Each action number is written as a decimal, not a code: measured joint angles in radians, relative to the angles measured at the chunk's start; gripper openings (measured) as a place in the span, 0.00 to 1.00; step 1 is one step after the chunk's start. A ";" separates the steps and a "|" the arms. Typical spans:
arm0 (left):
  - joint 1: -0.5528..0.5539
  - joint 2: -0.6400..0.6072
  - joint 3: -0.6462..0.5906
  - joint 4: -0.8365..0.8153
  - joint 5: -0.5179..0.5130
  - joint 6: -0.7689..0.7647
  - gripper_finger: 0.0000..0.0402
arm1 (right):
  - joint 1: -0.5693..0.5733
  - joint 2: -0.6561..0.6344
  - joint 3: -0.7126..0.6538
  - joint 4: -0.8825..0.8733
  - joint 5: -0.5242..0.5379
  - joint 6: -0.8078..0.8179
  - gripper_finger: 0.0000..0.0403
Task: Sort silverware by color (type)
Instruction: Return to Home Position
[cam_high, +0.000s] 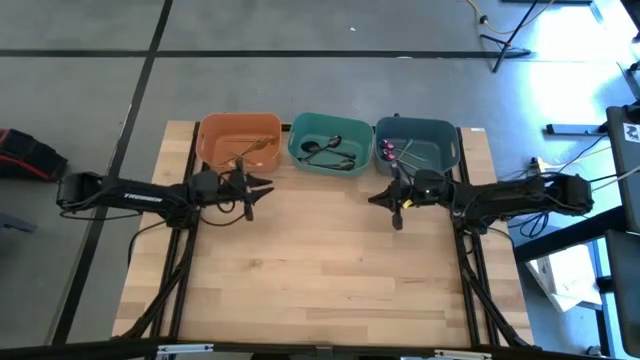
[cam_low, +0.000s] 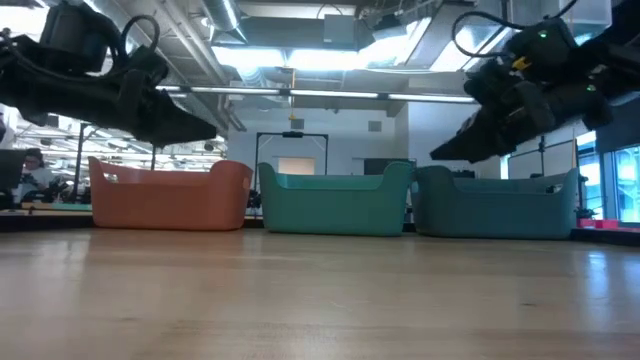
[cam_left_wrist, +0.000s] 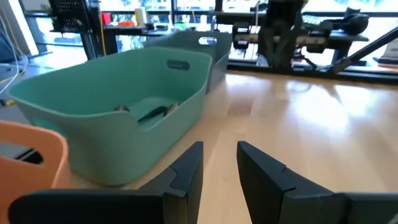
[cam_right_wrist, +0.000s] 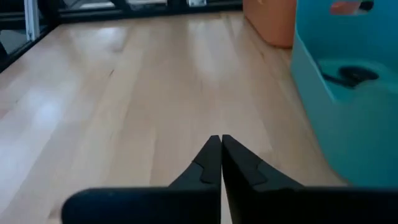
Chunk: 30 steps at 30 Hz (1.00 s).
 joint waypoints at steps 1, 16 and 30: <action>-0.012 -0.011 0.000 -0.005 -0.008 0.000 0.23 | 0.000 -0.012 -0.012 -0.005 0.000 0.005 0.01; -0.104 -0.233 0.000 -0.195 -0.100 0.007 0.23 | 0.000 -0.249 -0.139 -0.003 0.042 0.066 0.01; -0.119 -0.486 -0.042 -0.375 -0.077 0.001 0.23 | 0.001 -0.394 -0.192 -0.032 0.025 0.110 0.01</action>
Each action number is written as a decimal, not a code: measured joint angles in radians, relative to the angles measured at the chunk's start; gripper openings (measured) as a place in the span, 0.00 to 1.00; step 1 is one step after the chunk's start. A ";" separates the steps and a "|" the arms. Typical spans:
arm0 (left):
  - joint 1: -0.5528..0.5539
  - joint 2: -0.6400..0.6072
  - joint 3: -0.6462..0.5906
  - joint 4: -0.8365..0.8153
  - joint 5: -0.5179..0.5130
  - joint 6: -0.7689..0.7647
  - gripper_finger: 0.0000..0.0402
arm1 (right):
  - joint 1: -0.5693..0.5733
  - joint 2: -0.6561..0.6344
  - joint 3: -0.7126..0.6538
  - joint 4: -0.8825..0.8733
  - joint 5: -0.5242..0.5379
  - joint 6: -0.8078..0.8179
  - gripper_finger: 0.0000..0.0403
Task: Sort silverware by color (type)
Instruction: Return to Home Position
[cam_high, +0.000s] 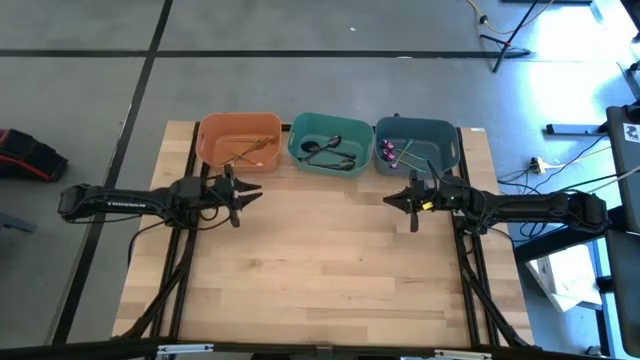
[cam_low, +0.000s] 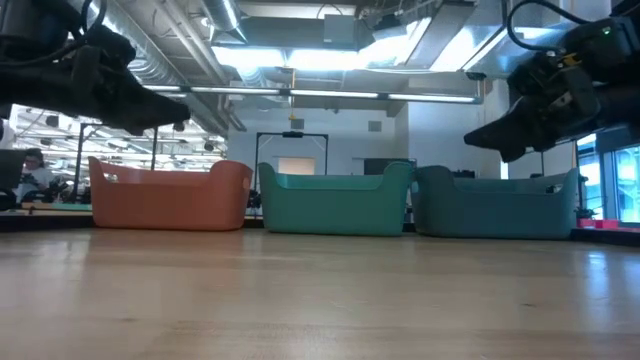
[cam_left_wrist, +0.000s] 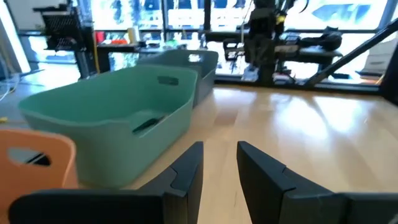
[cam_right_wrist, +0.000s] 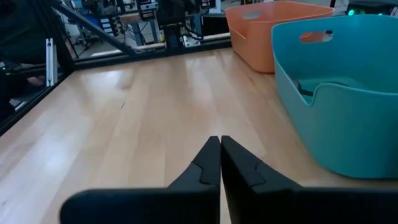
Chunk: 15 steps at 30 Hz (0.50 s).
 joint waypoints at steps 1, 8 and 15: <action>0.000 -0.020 0.000 -0.030 -0.006 -0.001 0.23 | 0.000 -0.005 0.000 -0.009 -0.001 0.001 0.01; 0.000 -0.160 0.000 -0.151 -0.027 -0.026 0.23 | 0.000 -0.051 0.000 -0.059 -0.002 0.008 0.01; 0.000 -0.273 0.000 -0.252 -0.026 -0.027 0.23 | 0.000 -0.126 0.000 -0.133 0.009 0.008 0.01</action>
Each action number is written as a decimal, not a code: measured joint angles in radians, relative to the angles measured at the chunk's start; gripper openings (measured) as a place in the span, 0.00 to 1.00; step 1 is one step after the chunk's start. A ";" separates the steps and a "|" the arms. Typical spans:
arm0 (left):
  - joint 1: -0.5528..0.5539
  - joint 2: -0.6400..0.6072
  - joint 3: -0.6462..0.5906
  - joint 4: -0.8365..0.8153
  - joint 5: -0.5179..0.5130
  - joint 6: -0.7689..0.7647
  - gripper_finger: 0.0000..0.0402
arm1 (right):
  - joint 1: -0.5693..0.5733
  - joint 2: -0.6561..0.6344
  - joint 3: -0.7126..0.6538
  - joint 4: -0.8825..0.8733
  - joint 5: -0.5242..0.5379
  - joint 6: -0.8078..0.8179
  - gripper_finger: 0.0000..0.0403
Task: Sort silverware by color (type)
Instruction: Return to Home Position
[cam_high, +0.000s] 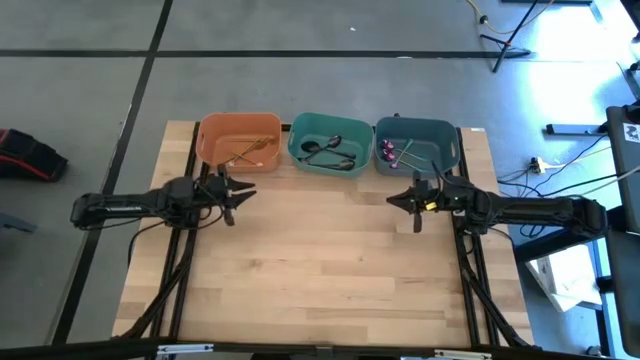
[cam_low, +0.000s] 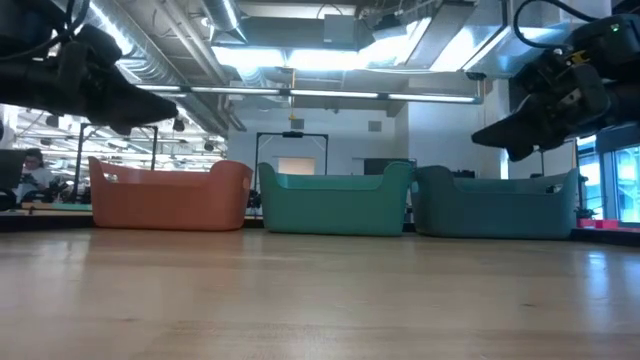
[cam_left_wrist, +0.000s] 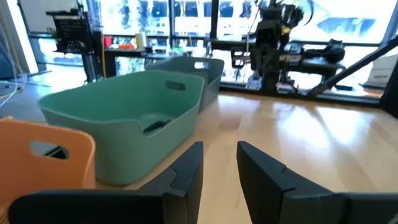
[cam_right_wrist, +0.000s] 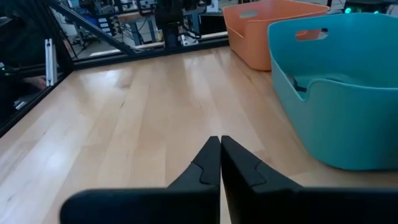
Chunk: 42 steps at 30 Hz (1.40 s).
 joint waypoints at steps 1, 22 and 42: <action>-0.001 -0.010 0.000 0.000 0.006 0.000 0.23 | 0.000 -0.012 0.000 -0.010 0.001 0.000 0.01; -0.002 -0.035 0.000 -0.018 0.108 0.027 0.23 | 0.001 -0.171 -0.044 -0.077 0.010 0.034 0.01; -0.002 -0.035 0.000 -0.018 0.108 0.035 0.23 | 0.001 -0.307 -0.044 -0.191 0.088 0.038 0.01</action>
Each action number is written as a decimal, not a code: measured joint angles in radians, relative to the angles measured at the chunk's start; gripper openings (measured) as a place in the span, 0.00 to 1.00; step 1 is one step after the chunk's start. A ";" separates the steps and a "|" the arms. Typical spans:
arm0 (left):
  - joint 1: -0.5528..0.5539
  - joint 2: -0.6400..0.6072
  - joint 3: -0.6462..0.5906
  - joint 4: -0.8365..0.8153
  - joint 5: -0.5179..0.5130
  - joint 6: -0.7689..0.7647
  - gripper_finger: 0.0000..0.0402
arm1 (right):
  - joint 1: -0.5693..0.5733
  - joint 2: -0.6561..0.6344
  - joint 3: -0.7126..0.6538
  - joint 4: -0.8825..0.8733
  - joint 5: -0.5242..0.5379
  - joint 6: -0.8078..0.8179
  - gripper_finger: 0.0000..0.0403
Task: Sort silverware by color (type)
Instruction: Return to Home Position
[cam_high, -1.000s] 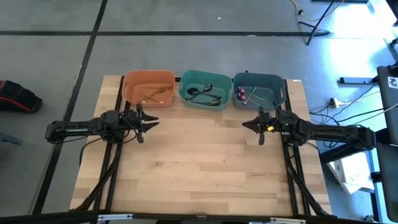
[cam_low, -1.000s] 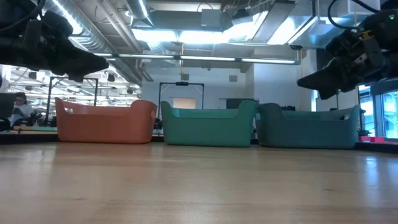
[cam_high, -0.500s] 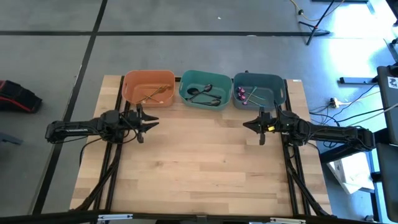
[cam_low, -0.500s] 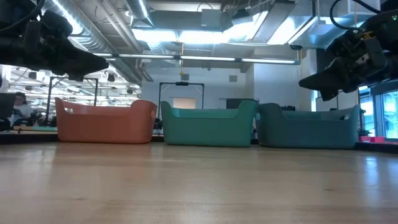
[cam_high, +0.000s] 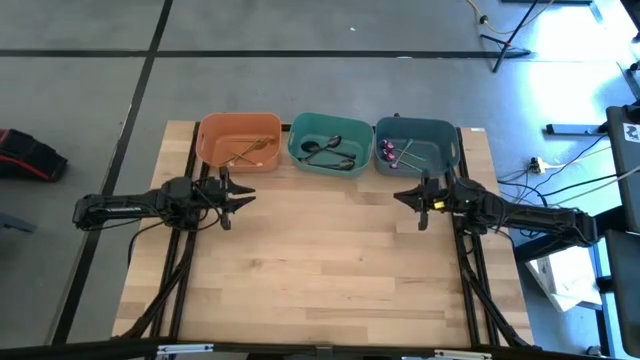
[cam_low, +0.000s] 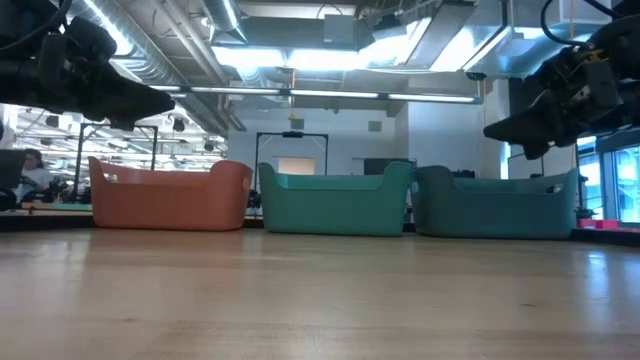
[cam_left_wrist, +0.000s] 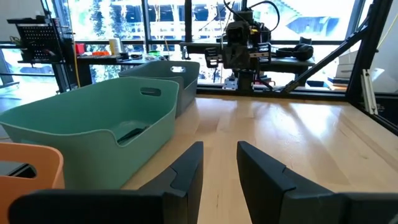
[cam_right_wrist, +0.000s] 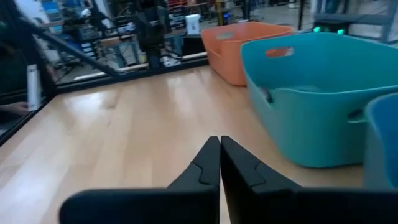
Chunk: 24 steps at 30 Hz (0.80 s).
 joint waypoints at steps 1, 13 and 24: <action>0.000 0.000 0.000 0.000 0.000 0.000 0.23 | 0.000 -0.019 0.000 -0.016 0.008 0.000 0.01; 0.000 0.000 0.000 0.000 0.000 0.000 0.23 | 0.000 -0.265 0.000 -0.103 0.072 0.045 0.01; 0.000 0.000 0.000 0.000 0.000 0.000 0.23 | 0.000 -0.255 0.000 -0.104 0.071 0.035 0.01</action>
